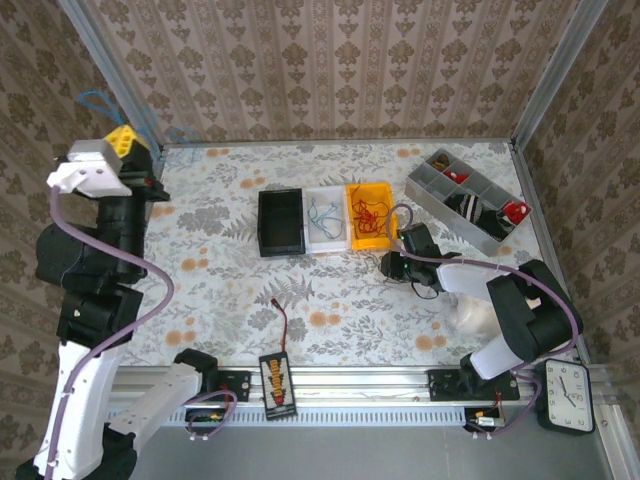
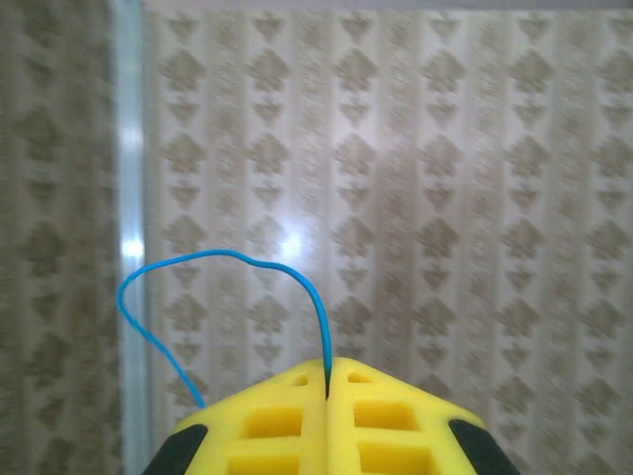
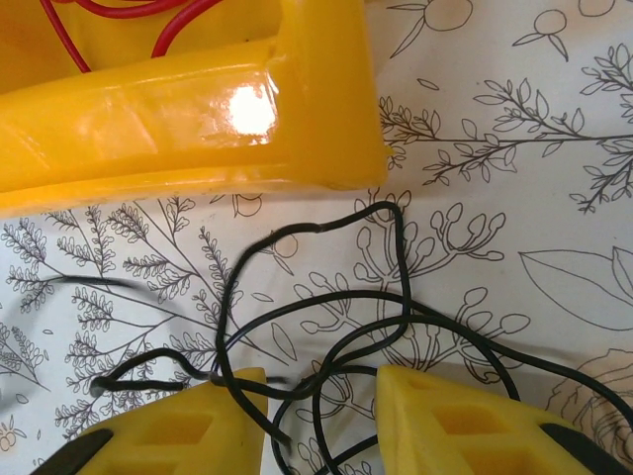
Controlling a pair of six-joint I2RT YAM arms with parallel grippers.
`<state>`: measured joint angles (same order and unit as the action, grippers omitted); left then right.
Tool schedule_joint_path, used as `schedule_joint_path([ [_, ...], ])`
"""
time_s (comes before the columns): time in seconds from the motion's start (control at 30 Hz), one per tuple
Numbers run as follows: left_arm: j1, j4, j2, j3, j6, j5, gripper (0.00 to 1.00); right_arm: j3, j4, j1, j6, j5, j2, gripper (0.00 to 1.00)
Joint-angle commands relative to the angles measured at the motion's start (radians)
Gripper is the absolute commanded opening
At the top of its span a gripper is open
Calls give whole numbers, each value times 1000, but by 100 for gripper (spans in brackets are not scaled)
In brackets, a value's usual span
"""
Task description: Untangle the cables
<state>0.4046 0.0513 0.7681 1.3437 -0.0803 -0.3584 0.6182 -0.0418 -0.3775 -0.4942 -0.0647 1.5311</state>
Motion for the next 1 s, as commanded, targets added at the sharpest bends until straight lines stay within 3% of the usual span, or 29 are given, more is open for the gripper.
schedule_joint_path([
  [0.0, 0, -43, 20, 31, -118, -194, 0, -14, 97, 5, -6, 24, 46, 36],
  [0.07, 0, -43, 36, 58, -157, -253, 0, -15, 96, 5, -5, 23, 44, 36],
  [0.17, 0, 49, 74, 105, -135, -176, 0, -12, 98, 5, -6, 23, 47, 36],
  [0.33, 0, 233, 182, 159, 12, 124, 0, -6, 106, 5, -4, 21, 52, 36],
  [0.53, 2, 333, 417, 212, 232, 539, 0, -6, 112, 5, -1, 18, 50, 36],
  [0.6, 8, 321, 502, 217, 305, 612, 0, -5, 110, 5, -1, 17, 49, 36],
  [0.73, 11, 228, 618, 170, 430, 690, 0, -8, 109, 5, 1, 17, 47, 36],
  [0.97, 46, 250, 780, 164, 497, 665, 0, -11, 105, 5, 2, 12, 47, 37],
])
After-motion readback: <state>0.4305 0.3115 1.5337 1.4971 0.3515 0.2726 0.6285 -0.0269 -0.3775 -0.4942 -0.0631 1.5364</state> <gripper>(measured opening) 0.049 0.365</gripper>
